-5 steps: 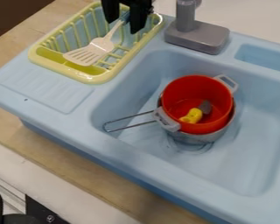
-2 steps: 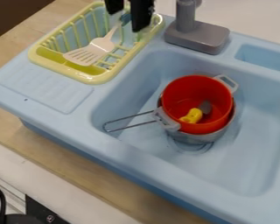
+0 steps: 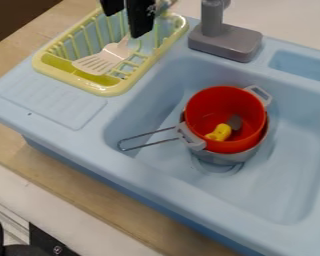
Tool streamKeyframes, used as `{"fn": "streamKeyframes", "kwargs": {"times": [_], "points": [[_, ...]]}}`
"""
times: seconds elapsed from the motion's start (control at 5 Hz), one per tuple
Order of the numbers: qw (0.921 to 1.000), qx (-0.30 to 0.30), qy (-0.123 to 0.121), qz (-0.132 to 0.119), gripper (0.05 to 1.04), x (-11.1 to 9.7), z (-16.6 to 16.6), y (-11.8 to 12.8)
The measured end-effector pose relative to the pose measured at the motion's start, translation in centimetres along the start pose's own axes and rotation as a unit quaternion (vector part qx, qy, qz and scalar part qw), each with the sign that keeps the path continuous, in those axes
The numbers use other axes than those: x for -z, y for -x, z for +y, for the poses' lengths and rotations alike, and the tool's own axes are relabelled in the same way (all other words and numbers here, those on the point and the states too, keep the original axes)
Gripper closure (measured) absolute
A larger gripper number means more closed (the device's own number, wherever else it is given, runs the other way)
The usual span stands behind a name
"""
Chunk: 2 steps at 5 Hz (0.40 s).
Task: Put the blue and white spatula into the yellow basket
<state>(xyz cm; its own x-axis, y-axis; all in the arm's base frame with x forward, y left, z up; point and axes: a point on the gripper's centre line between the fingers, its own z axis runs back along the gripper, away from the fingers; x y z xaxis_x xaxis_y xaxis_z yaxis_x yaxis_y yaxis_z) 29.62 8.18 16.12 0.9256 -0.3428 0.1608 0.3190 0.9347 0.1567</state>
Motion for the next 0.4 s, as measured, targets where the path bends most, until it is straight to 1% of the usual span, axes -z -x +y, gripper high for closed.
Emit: {"fn": "streamKeyframes", "kwargs": {"times": [0.2, 0.4], "points": [[0.9995, 0.031, 0.011, 0.000, 0.087, -0.5, -0.1, 2.9], [0.9972, 0.074, 0.010, 0.003, 0.087, -0.3, -0.6, 6.3]]}}
